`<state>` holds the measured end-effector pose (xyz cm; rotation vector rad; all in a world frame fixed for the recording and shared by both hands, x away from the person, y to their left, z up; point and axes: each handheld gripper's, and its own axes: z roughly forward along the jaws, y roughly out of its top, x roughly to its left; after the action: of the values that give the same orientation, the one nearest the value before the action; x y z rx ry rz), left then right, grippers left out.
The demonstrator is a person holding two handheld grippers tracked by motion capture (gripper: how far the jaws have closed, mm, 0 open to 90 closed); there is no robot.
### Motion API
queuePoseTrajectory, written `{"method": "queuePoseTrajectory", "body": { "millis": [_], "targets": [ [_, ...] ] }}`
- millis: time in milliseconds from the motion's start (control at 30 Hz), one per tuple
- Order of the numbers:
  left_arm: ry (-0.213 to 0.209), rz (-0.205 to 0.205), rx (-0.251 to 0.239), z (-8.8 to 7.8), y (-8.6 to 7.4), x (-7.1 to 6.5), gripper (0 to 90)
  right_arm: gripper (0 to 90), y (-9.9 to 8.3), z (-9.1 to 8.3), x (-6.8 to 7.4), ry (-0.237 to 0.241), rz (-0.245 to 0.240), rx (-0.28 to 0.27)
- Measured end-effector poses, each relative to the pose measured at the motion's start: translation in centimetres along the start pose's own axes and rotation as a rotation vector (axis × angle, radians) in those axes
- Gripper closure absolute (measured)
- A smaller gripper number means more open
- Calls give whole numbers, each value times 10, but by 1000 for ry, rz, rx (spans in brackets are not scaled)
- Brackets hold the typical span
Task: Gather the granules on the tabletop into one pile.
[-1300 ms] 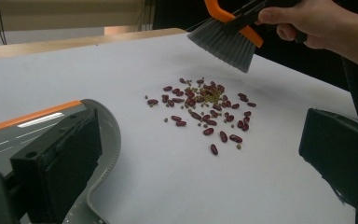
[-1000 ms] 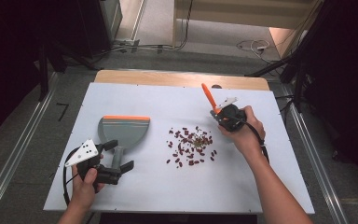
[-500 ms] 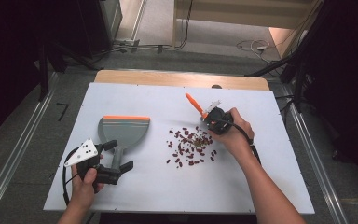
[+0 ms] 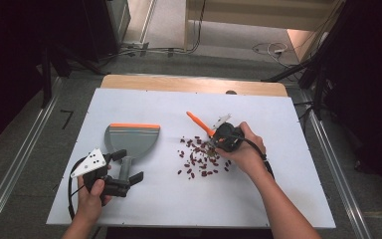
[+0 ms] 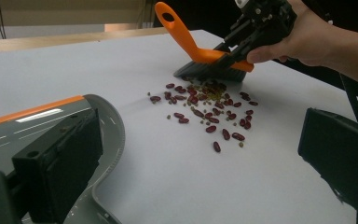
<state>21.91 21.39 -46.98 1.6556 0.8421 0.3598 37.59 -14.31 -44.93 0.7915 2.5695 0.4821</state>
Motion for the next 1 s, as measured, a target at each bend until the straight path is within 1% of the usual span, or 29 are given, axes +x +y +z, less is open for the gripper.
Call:
{"method": "queuePoseTrajectory", "body": {
  "millis": [200,233,267,300,400,433,567,667,700,767,833,900,1000],
  "targets": [
    [0,1,6,1,0,0,5,673,-4,-3,9,18,-37,-1],
    [-3,-1,4,1,-1,-1,4,672,-5,-4,11,20,-36,0],
    [-3,1,5,1,-1,-1,4,672,-5,-4,12,24,-48,-4],
    [-2,1,6,1,-1,-1,4,672,-6,-5,13,28,-41,-4],
    [-1,2,7,1,-1,-1,5,672,-7,-7,16,51,-55,-6],
    [0,2,7,1,-1,0,4,672,-8,-8,18,52,-55,-4],
    [0,3,7,1,-1,0,5,672,-8,-10,21,49,-83,-3],
    [2,2,7,1,-1,0,5,674,-8,-13,16,48,-92,-13],
    [4,3,8,0,-1,0,5,675,-8,-14,14,45,-83,-14],
    [4,2,7,0,-1,0,4,681,-7,-16,8,36,-67,-34],
    [6,4,8,0,-1,1,4,684,-5,-18,1,34,-41,-65],
    [8,7,9,0,-1,1,4,685,0,-18,-2,19,-51,-75],
    [9,6,6,0,-1,1,5,686,13,-18,-5,3,-82,-95]
  ]
}}
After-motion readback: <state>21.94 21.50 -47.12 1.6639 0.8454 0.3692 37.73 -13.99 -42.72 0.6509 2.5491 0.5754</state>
